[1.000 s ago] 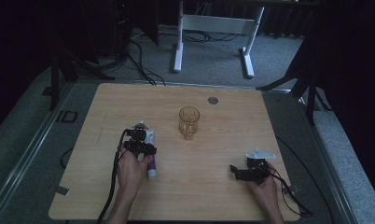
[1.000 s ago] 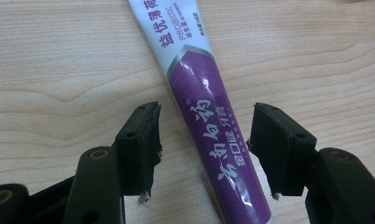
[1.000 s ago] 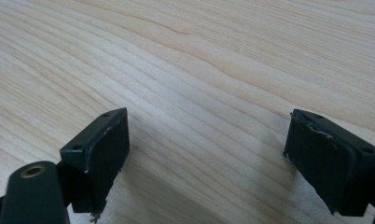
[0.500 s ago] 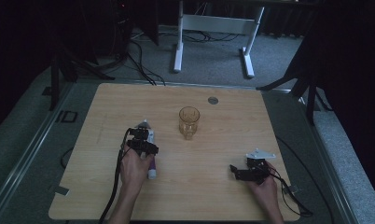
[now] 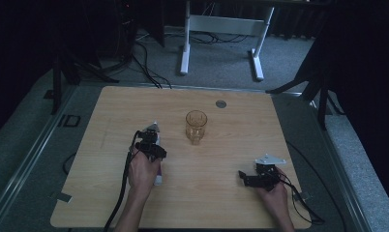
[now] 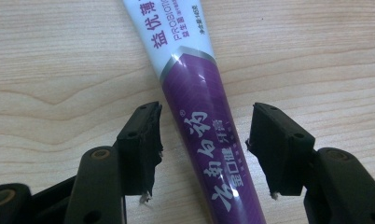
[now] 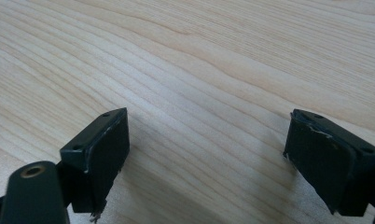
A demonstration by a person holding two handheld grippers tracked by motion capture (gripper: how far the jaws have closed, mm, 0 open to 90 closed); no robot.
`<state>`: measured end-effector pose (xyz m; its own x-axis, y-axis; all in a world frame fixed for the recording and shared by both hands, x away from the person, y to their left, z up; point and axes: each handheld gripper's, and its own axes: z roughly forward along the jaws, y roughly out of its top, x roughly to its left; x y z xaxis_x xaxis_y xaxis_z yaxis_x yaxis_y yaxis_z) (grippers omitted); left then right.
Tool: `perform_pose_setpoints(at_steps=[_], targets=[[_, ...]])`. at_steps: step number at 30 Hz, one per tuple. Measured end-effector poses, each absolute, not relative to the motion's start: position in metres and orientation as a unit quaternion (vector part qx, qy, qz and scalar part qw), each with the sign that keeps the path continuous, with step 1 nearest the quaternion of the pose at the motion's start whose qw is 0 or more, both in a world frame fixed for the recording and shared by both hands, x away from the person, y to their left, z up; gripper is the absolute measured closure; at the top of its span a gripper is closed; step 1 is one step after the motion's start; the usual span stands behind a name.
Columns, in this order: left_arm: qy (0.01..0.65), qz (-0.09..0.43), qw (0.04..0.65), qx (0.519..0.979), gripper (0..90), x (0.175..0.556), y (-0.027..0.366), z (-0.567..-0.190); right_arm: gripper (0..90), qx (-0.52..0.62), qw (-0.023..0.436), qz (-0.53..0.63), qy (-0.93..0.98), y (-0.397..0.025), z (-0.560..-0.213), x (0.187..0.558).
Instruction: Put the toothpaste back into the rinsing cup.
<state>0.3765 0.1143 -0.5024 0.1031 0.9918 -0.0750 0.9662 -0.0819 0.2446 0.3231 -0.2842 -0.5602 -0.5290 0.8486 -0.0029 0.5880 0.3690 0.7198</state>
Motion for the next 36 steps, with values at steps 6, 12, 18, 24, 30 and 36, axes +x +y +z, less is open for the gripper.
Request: perform_pose_setpoints(at_steps=[6, 12, 18, 24, 30, 36], targets=[[0.677, 0.051, 0.110, 0.726, 43.7, 0.379, 0.113, -0.506, 13.7, 0.446, 0.191, 0.341, 0.805, -0.284, -0.560, 0.323], [0.676, 0.046, 0.100, 0.728, 45.2, 0.380, 0.111, -0.509, 13.7, 0.446, 0.191, 0.341, 0.805, -0.284, -0.560, 0.323], [0.678, 0.038, 0.095, 0.728, 46.7, 0.382, 0.111, -0.513, 13.7, 0.446, 0.191, 0.341, 0.805, -0.284, -0.560, 0.323], [0.681, 0.034, 0.092, 0.726, 47.3, 0.383, 0.112, -0.516, 13.7, 0.446, 0.191, 0.341, 0.805, -0.284, -0.560, 0.323], [0.681, 0.028, 0.089, 0.726, 48.9, 0.383, 0.111, -0.518, 13.7, 0.446, 0.191, 0.341, 0.805, -0.284, -0.560, 0.323], [0.681, 0.028, 0.083, 0.727, 49.3, 0.383, 0.109, -0.520, 13.7, 0.446, 0.191, 0.341, 0.805, -0.284, -0.560, 0.323]])
